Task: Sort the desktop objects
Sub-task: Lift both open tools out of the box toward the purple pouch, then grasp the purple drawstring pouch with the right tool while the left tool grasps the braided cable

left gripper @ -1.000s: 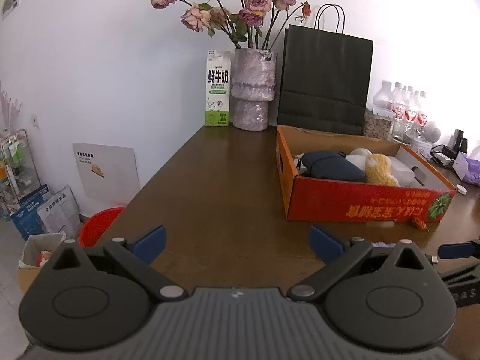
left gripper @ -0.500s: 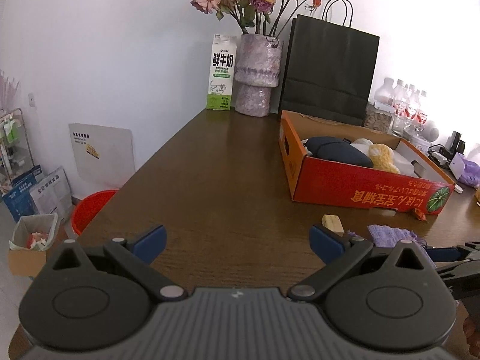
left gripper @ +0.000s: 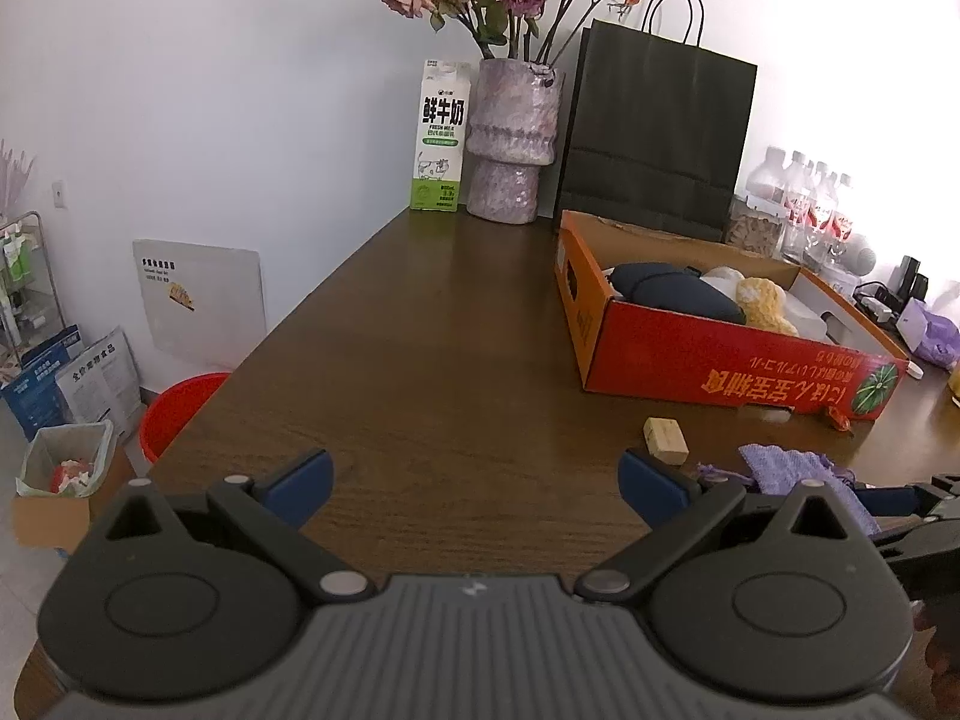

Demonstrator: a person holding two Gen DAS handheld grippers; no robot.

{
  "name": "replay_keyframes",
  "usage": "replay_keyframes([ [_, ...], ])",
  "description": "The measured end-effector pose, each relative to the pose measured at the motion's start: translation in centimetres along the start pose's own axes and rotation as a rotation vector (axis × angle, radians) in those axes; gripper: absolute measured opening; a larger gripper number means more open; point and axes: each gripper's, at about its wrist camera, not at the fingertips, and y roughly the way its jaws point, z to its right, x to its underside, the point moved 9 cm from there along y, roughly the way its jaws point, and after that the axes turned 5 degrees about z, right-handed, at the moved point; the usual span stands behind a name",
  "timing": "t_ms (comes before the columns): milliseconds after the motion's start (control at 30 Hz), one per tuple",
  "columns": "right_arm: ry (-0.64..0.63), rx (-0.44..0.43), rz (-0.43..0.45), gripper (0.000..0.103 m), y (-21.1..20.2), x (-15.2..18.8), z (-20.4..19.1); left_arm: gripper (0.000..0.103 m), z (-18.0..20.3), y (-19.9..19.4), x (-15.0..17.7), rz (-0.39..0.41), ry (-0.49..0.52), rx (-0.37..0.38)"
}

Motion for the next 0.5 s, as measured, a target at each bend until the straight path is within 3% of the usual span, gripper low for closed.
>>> replay_keyframes([
  [67, 0.02, -0.022, 0.004, 0.103, -0.2, 0.0, 0.1, 0.103, 0.0, 0.0, 0.1, -0.001, -0.001, -0.001],
  [133, 0.03, -0.041, 0.013, 0.095, -0.5, -0.2, 0.1, 0.103, -0.1, 0.0, 0.1, -0.003, -0.002, -0.004],
  [500, 0.073, -0.083, 0.039, 0.043, -2.1, -0.5, 0.9, 0.103, 0.5, -0.1, 0.4, -0.01, 0.004, 0.001],
])
